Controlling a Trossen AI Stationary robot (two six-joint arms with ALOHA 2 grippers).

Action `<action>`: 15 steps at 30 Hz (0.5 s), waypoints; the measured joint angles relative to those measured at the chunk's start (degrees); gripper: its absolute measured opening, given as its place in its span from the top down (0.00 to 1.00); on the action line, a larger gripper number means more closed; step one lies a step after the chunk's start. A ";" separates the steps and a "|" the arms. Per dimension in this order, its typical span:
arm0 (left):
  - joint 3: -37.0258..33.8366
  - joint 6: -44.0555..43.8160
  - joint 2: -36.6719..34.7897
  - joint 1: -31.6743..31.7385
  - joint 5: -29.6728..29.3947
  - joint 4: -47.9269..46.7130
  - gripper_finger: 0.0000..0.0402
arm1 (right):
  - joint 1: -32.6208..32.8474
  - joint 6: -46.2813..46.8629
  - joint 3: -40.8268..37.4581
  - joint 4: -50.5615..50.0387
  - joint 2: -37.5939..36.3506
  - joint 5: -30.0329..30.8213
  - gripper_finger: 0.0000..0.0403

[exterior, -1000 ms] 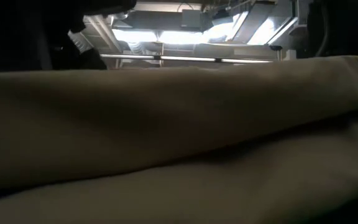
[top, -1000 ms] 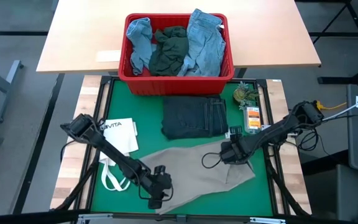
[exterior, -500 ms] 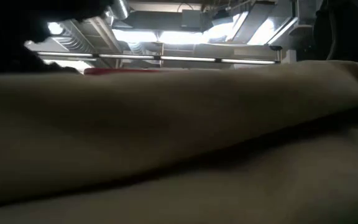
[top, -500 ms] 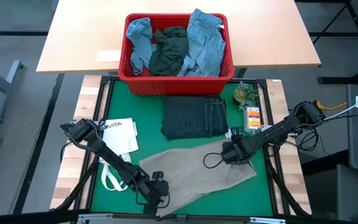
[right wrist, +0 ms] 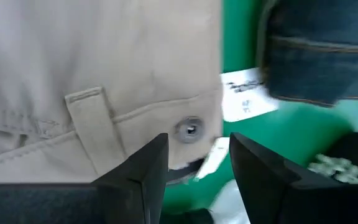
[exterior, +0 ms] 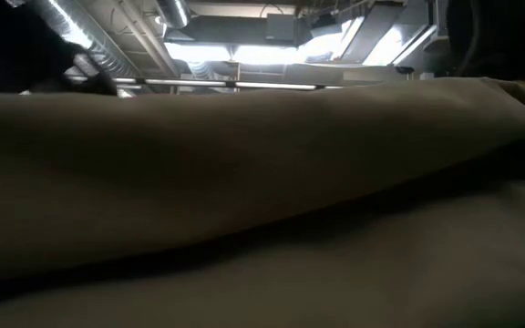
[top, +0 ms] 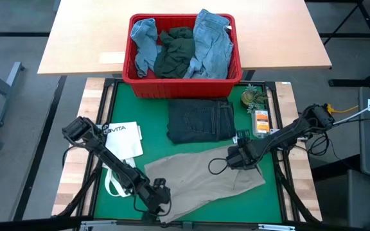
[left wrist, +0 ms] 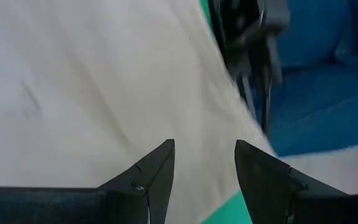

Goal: Fold laundry
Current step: Fold the brown shorts

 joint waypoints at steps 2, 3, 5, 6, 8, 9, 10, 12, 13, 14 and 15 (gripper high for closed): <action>0.00 0.97 -0.72 0.44 -1.08 0.40 0.60 | 0.00 -0.01 2.16 -1.40 0.00 0.60 0.58; 0.00 1.03 -1.04 0.48 -2.14 0.53 0.60 | 0.07 -0.03 3.23 -1.82 0.00 1.01 0.58; 0.02 1.05 -1.60 0.74 -4.84 1.50 0.60 | 0.83 -0.02 5.17 -1.93 0.00 1.40 0.58; 0.02 1.08 -1.67 0.83 -5.96 2.25 0.60 | 1.40 -0.01 6.10 -1.90 -0.02 1.59 0.58; 0.02 1.23 -1.67 0.85 -8.27 4.16 0.60 | 3.12 -0.01 7.62 -0.94 -0.07 1.89 0.58; 0.02 1.23 -1.64 0.88 -9.40 5.07 0.60 | 4.13 -0.01 8.24 -0.21 -0.07 1.90 0.58; 0.04 1.23 -1.46 0.88 -10.27 6.35 0.60 | 5.18 -0.03 8.66 0.48 -0.09 1.90 0.58; 0.13 1.42 -1.18 0.87 -11.55 7.99 0.60 | 7.42 0.04 8.96 1.88 -0.09 1.90 0.58; 0.13 1.76 -1.10 0.77 -11.87 8.14 0.60 | 8.60 0.08 8.96 2.91 -0.09 1.85 0.58; 0.13 2.12 -0.84 0.70 -11.89 9.07 0.60 | 9.67 0.10 8.93 4.01 -0.09 1.72 0.58; 0.15 2.45 -0.54 0.66 -11.91 10.25 0.60 | 10.86 0.12 8.85 5.05 -0.09 1.38 0.58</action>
